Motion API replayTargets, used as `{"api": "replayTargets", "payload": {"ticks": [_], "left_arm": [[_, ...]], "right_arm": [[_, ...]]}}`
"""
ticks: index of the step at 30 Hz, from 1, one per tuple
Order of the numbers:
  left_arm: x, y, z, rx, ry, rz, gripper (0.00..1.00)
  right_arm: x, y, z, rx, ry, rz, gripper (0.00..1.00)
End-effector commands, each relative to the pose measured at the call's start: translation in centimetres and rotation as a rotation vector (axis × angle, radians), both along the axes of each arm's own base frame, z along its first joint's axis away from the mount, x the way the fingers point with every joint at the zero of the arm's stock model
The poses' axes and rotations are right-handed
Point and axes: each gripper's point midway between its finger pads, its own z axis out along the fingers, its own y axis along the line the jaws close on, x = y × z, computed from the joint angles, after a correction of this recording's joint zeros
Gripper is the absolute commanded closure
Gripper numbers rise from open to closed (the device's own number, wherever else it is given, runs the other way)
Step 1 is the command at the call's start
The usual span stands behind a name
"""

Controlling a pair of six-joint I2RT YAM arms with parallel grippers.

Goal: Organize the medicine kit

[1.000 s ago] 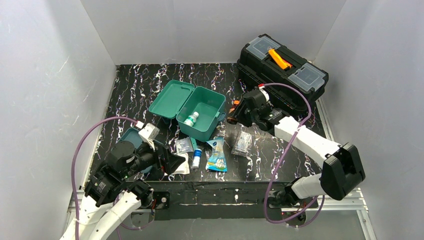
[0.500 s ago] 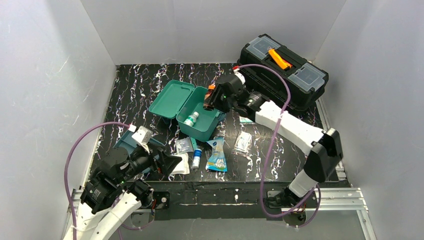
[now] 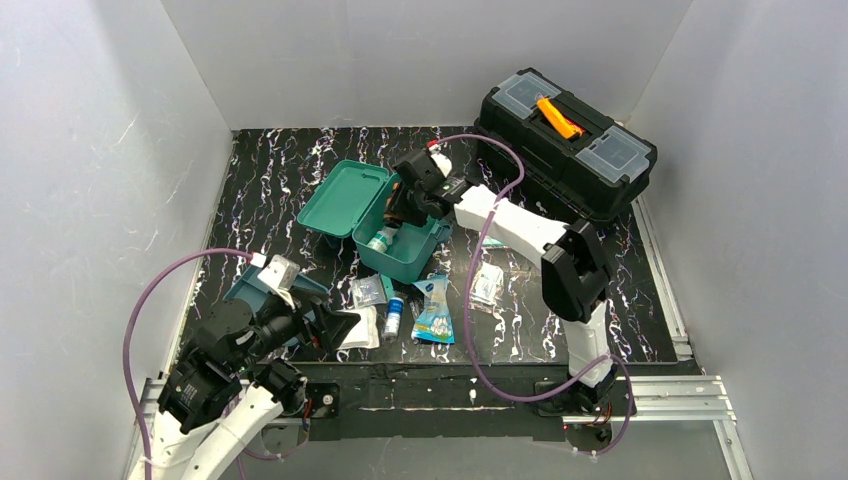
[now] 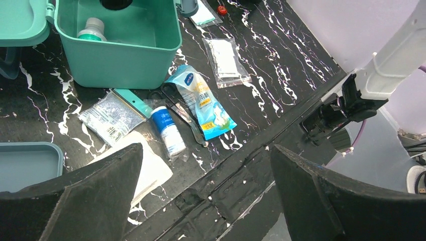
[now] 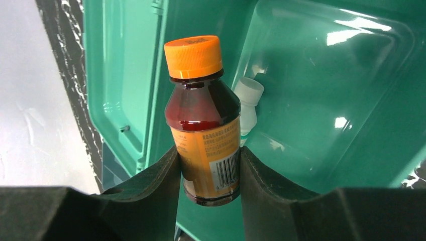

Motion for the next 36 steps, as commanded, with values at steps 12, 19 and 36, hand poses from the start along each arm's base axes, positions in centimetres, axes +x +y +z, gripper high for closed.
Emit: {"api": "replayTargets", "payload": {"ticks": [12,19,36], "left_arm": [[0.1,0.3,-0.2,0.005,-0.006,0.018,0.02],[0.2,0.2,-0.4,0.011,0.003,0.016,0.02],[0.5,0.1,-0.8,0.029,0.024,0.02,0.02]], "right_arm": [[2.6,3.0,-3.9,0.103,0.122,-0.1,0.84],[3.4,2.8,-4.6,0.105,0.128,-0.133,0.62],[3.1,1.2,1.8,0.12,-0.009,-0.099,0.35]]}}
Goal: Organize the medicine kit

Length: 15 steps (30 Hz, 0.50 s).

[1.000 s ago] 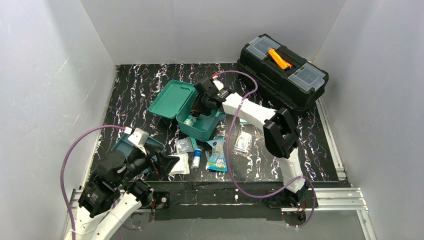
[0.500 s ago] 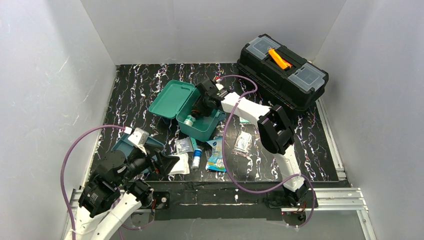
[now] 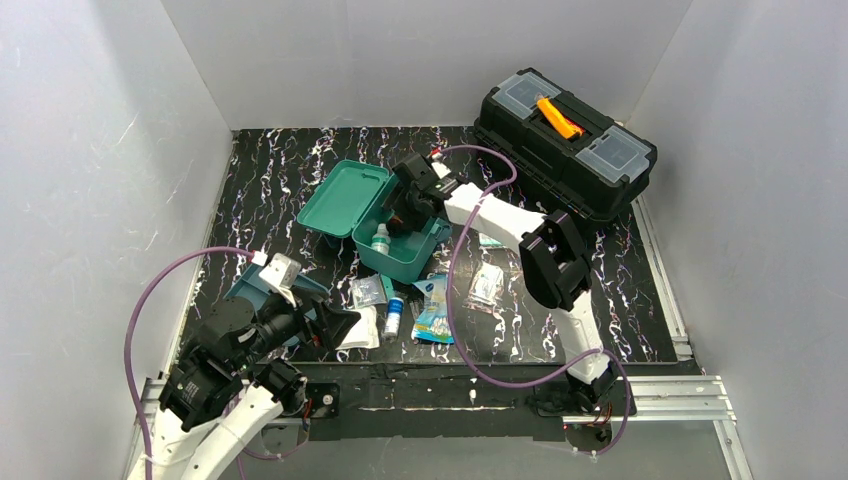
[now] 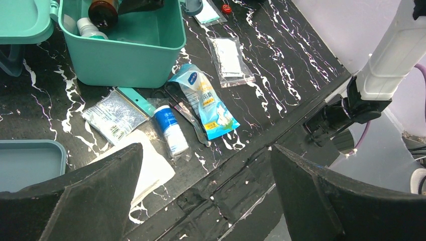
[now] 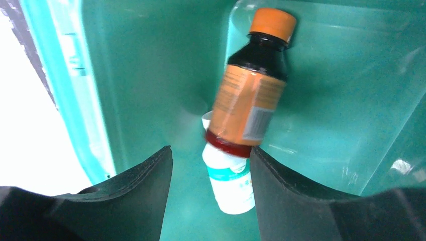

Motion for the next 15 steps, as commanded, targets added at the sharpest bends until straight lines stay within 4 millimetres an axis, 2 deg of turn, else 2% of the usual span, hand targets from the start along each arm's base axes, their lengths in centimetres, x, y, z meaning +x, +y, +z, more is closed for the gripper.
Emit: {"api": "replayTargets", "payload": {"ticks": [1,9,15], "left_arm": [[0.3,0.0,-0.7,0.022,0.022,0.006,0.02],[0.5,-0.1,-0.9,0.029,0.035,0.011,0.02],[0.7,0.1,-1.1,0.036,0.045,0.03,0.02]], "right_arm": [[0.5,-0.4,8.7,0.081,-0.171,0.011,0.35],[-2.3,-3.0,13.7,0.051,-0.305,0.127,0.33],[-5.8,-5.9,15.9,0.032,-0.37,0.232,0.31]]}}
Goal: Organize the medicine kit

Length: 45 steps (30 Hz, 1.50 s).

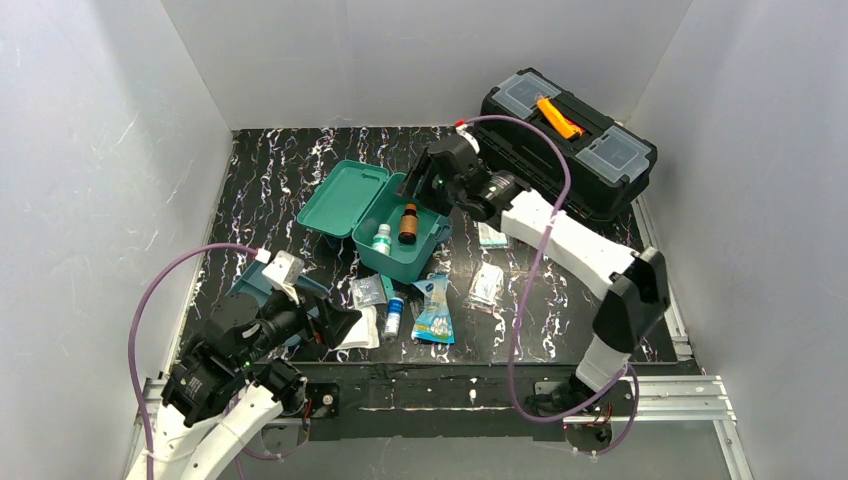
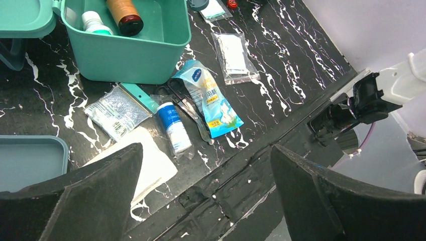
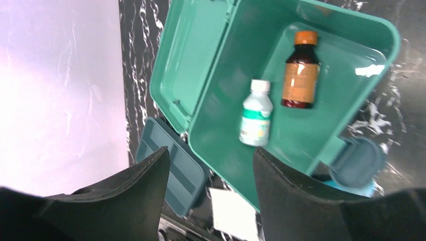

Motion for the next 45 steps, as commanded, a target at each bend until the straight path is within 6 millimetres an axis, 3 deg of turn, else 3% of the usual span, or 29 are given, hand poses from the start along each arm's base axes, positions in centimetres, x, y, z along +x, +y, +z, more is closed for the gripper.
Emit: {"api": "replayTargets", "payload": {"ticks": [1,4,10,18,28,41,45], "left_arm": [[0.3,0.2,-0.7,0.019,0.025,0.023,0.02],[0.5,0.3,-0.8,0.023,0.029,0.037,0.02],[0.7,0.4,-1.0,0.029,0.043,0.048,0.02],[1.1,0.6,-1.2,0.036,0.048,0.075,0.02],[1.3,0.5,-1.5,0.049,0.066,0.071,0.02],[1.2,0.1,-1.7,0.056,0.08,0.051,0.02],[1.1,0.1,-1.6,0.05,0.074,0.048,0.02]], "right_arm": [[-2.7,-2.4,1.4,-0.048,-0.084,0.089,0.31],[-5.0,-4.6,1.4,-0.061,-0.094,0.116,0.31],[-10.1,-7.6,-1.2,-0.066,-0.052,0.205,0.31],[-14.1,-9.6,-7.6,-0.143,0.03,0.265,0.29],[-15.1,-8.4,-13.5,-0.216,0.123,0.302,0.28],[-13.9,-6.8,-17.4,-0.275,0.192,0.243,0.27],[-14.0,-6.4,-19.6,-0.298,0.236,0.235,0.34]]}}
